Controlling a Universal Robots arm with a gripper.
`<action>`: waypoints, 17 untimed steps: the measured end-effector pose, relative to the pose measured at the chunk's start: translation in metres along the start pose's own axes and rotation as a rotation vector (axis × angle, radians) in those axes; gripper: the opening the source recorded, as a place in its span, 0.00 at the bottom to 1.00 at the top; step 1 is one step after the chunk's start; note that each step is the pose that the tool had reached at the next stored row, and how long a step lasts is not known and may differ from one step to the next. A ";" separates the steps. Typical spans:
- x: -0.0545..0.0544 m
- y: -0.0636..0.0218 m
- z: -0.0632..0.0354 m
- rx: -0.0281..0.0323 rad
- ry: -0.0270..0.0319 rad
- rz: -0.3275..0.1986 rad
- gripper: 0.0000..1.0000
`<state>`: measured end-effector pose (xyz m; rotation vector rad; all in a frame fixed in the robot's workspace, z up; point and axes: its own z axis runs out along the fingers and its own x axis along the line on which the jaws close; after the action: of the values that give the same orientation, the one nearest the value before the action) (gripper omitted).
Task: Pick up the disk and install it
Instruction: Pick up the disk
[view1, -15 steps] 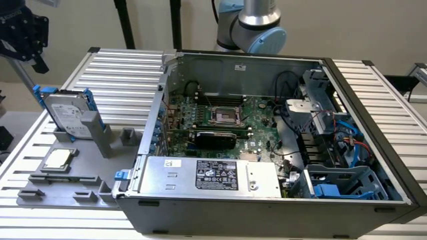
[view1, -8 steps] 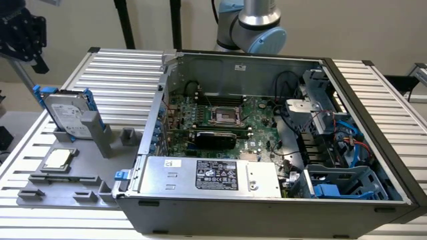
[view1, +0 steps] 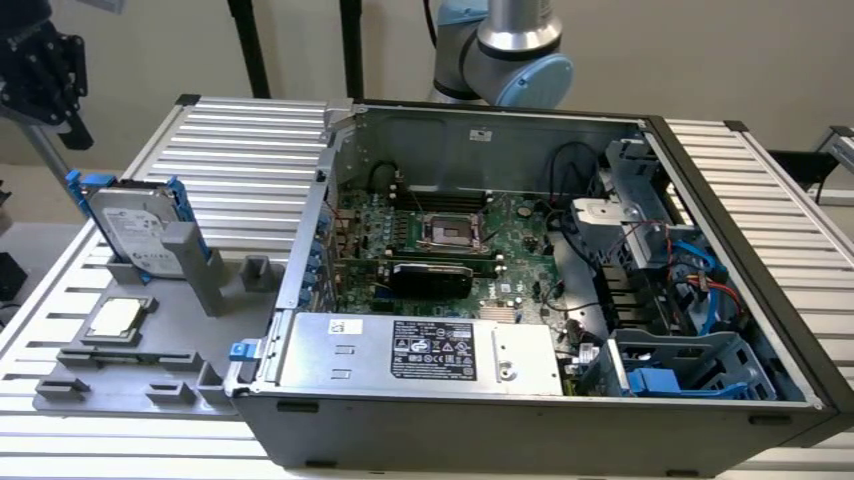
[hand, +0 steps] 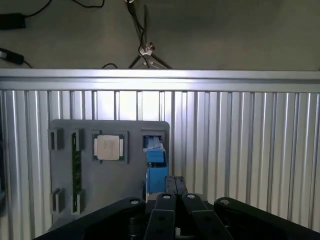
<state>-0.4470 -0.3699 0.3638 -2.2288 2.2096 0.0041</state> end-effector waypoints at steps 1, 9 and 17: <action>0.000 -0.0003 0.0000 -0.0011 0.0001 -0.004 0.11; 0.017 -0.0058 0.0003 -0.0021 0.0002 -0.011 0.11; 0.022 -0.0101 0.0087 -0.0022 -0.0001 -0.011 0.30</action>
<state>-0.4368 -0.3920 0.3551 -2.2421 2.1981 0.0066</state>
